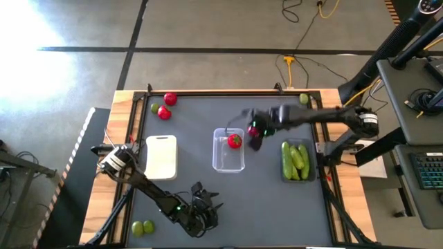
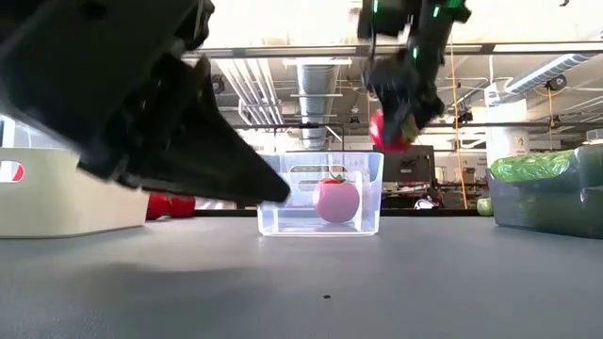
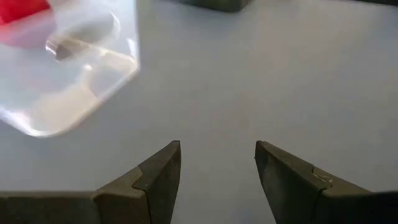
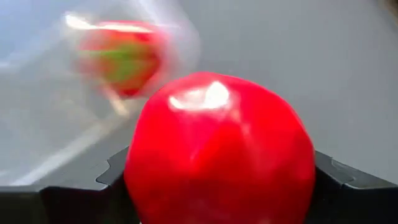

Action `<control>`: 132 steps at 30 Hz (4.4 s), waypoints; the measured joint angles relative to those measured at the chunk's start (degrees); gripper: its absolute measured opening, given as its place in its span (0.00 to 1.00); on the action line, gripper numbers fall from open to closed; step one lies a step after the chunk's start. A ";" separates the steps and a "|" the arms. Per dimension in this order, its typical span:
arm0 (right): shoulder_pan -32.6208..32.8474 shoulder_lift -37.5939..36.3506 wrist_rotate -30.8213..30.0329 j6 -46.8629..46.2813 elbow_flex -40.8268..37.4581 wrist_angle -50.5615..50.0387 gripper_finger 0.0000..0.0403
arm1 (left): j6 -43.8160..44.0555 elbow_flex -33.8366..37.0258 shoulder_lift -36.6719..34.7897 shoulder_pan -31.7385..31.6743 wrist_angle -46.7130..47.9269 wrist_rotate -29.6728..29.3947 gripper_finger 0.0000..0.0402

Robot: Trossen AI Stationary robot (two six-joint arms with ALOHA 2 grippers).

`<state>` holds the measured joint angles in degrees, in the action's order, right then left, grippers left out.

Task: Sort produce into baskets
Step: Put the red tomato into the transparent bin

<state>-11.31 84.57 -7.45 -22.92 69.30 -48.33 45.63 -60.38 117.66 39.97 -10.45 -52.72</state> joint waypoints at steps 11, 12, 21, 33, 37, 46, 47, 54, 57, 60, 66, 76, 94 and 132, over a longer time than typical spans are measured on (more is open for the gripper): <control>14.49 7.86 -0.07 1.25 0.39 24.03 0.72 | -0.60 0.04 -2.52 0.24 7.06 -7.51 0.47; 14.28 9.10 -0.41 1.64 0.65 25.21 0.72 | -0.60 0.04 -2.55 0.27 7.14 -8.00 0.47; 12.65 17.07 -7.59 7.29 5.31 28.32 0.72 | 0.52 0.04 -2.64 1.42 7.60 -9.50 0.47; 11.17 24.47 -9.14 7.06 9.55 27.99 0.89 | 0.58 0.07 -7.24 5.27 13.24 -14.89 0.47; 10.78 24.12 -9.11 8.19 9.88 27.67 0.93 | 0.98 0.07 -9.03 4.92 16.71 -13.96 0.47; 12.92 18.32 -11.05 10.99 15.49 13.53 0.93 | 7.44 0.07 -19.86 -0.22 39.73 -9.09 0.47; 13.73 17.24 -11.95 11.04 15.63 12.21 0.93 | 9.04 0.07 -21.59 -1.38 43.04 -7.99 0.47; 21.64 9.60 -20.24 8.22 13.31 5.22 0.93 | 18.64 0.09 -31.94 -15.06 65.65 2.31 0.47; 25.79 7.59 -24.19 5.63 10.97 4.45 0.93 | 17.94 0.07 -34.49 -23.73 70.85 6.16 0.47; 29.47 6.25 -27.25 2.46 8.30 4.58 0.93 | 14.80 0.09 -35.31 -33.33 73.56 9.73 0.47; 34.49 5.84 -28.63 -3.31 3.99 3.79 0.93 | 10.08 0.47 -33.56 -49.90 74.03 11.50 0.47; 37.61 5.79 -31.85 -7.14 -2.65 4.20 0.93 | 10.46 6.50 -31.06 -55.98 70.78 2.92 0.47; 37.55 5.79 -36.28 -5.80 -3.86 4.86 0.93 | -12.52 5.84 -25.49 -56.27 67.80 7.04 0.47; 34.24 5.82 -36.72 -2.33 -3.04 8.38 0.93 | -31.24 5.77 -25.67 -57.11 67.99 -7.87 0.48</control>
<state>22.93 90.39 -44.16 -25.26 66.26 -39.94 14.39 -54.61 91.98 -17.15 57.54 -60.60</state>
